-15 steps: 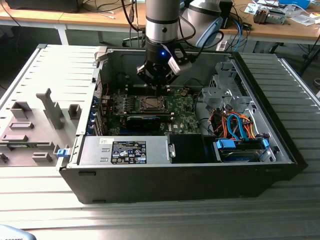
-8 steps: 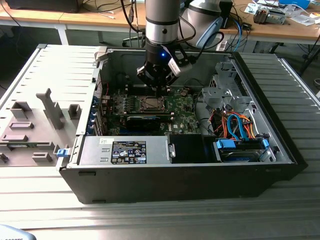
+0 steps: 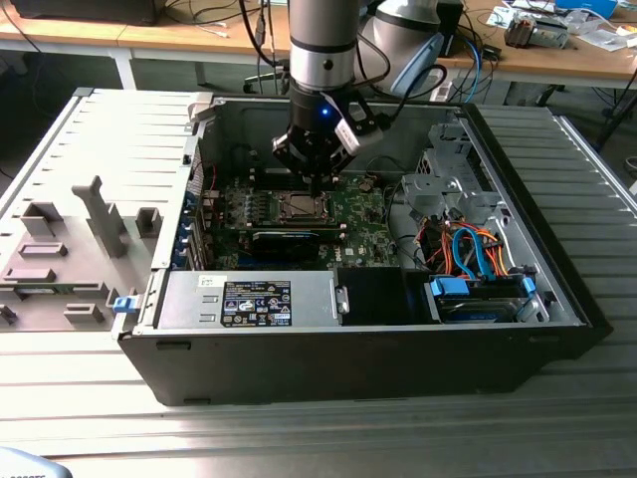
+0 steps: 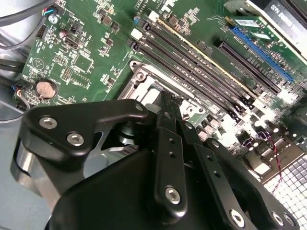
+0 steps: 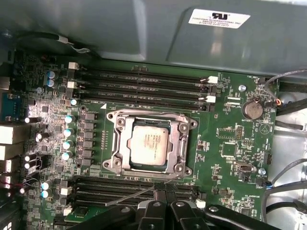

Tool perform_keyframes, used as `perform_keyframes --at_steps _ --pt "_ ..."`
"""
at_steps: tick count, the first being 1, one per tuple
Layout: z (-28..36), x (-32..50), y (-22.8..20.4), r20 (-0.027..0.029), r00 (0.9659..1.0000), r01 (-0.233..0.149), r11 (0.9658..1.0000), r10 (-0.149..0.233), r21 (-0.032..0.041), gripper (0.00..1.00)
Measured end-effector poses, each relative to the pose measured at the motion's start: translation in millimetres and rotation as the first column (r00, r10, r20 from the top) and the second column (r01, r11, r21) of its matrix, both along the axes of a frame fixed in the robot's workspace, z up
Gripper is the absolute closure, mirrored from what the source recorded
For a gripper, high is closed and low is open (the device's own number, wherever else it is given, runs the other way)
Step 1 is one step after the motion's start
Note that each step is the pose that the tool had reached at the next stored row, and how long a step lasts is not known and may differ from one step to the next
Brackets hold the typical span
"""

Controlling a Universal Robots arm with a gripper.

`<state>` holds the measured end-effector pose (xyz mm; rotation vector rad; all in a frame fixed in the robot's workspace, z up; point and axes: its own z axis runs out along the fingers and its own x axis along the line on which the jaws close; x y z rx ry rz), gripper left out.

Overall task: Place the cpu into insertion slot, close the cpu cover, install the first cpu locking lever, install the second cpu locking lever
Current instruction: 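Install the second cpu locking lever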

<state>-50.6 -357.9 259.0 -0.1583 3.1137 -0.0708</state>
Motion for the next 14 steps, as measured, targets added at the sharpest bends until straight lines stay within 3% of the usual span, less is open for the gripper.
perform_keyframes --at_steps 14 --pt "-1.0 0.0 -6.1 0.0 1.0 0.0 1.0 0.0 0.0001 0.89"
